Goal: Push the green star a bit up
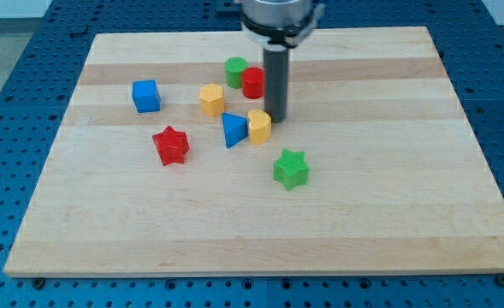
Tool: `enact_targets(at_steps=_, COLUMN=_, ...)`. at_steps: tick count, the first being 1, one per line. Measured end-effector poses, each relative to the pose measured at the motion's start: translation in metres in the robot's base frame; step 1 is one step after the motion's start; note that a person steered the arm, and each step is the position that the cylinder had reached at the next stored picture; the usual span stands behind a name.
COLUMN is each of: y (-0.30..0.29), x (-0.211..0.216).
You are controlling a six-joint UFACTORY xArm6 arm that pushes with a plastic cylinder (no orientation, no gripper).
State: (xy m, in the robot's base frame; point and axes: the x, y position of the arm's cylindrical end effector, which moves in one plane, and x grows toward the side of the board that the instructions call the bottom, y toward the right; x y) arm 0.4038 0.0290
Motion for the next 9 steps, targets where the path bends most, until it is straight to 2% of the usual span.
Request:
enact_targets(at_steps=3, y=0.043, x=0.082)
enact_targets(at_steps=4, y=0.067, x=0.087)
enact_targets(at_steps=6, y=0.069, x=0.148)
enact_targets(at_steps=9, y=0.015, x=0.136)
